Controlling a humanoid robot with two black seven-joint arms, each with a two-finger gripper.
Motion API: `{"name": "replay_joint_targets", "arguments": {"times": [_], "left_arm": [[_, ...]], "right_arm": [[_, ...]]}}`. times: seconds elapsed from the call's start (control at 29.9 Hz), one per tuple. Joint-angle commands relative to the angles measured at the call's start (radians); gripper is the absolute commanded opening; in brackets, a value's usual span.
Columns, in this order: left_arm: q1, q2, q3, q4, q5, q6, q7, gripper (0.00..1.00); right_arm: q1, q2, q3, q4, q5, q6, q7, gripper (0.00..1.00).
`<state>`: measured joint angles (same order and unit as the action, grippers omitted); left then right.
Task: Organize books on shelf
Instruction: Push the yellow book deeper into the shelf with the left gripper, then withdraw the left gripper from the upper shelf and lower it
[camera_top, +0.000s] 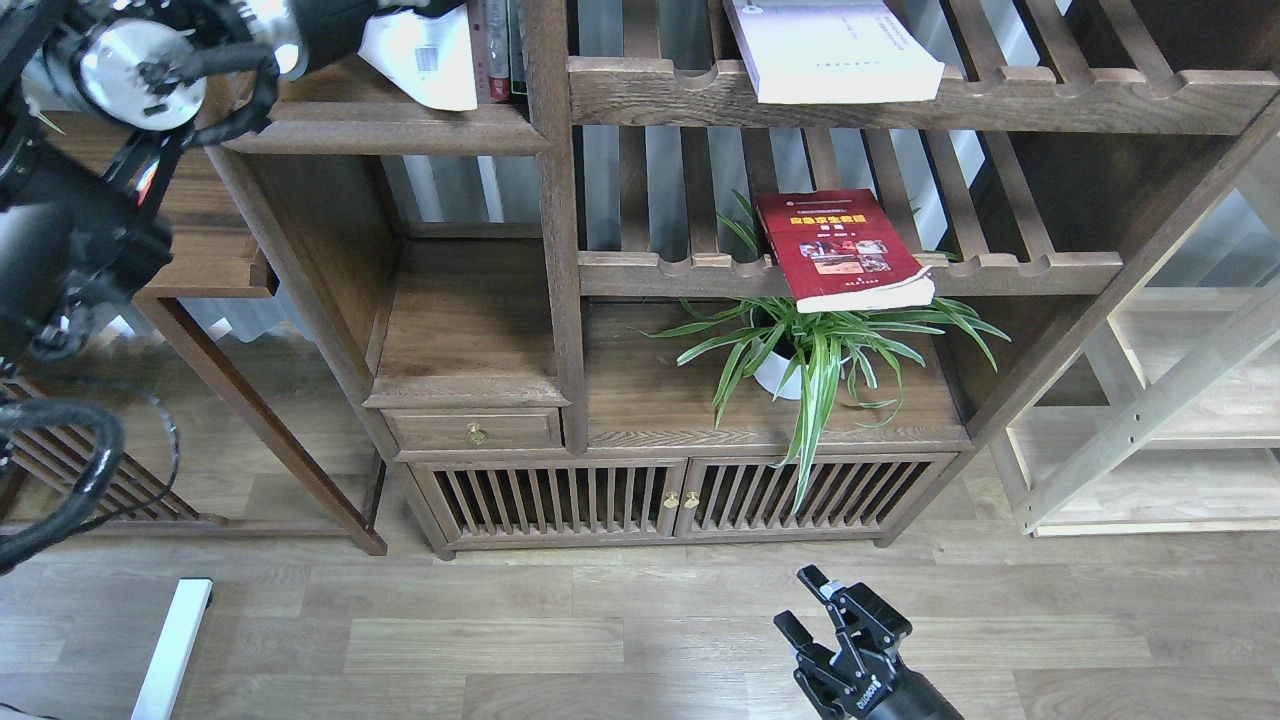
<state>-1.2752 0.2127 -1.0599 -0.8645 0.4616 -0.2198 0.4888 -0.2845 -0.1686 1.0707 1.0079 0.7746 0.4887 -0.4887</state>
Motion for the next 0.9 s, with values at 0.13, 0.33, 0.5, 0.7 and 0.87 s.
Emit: {"name": "replay_joint_targets", "arguments": {"times": [0.13, 0.33, 0.5, 0.7, 0.87], "left_arm": [[-0.010, 0.059, -0.023, -0.024, -0.003, 0.002, 0.000, 0.67], [-0.004, 0.056, -0.020, -0.030, -0.018, 0.007, 0.000, 0.69], [0.005, 0.010, 0.014, -0.044, -0.102, 0.030, 0.000, 0.76], [0.036, 0.002, 0.031, -0.047, -0.144, 0.037, 0.000, 0.81], [0.069, 0.008, 0.032, -0.082, -0.251, 0.039, 0.000, 0.86]], "right_arm": [[-0.002, 0.001, 0.002, 0.000, -0.001, 0.000, 0.000, 0.70], [0.004, 0.003, 0.000, 0.000, -0.002, 0.000, 0.000, 0.70], [0.005, 0.004, 0.002, 0.000, -0.002, 0.000, 0.000, 0.70], [0.008, -0.002, 0.003, -0.002, -0.002, 0.000, 0.000, 0.70], [0.010, 0.000, 0.005, -0.002, -0.003, 0.000, 0.000, 0.70]]}}
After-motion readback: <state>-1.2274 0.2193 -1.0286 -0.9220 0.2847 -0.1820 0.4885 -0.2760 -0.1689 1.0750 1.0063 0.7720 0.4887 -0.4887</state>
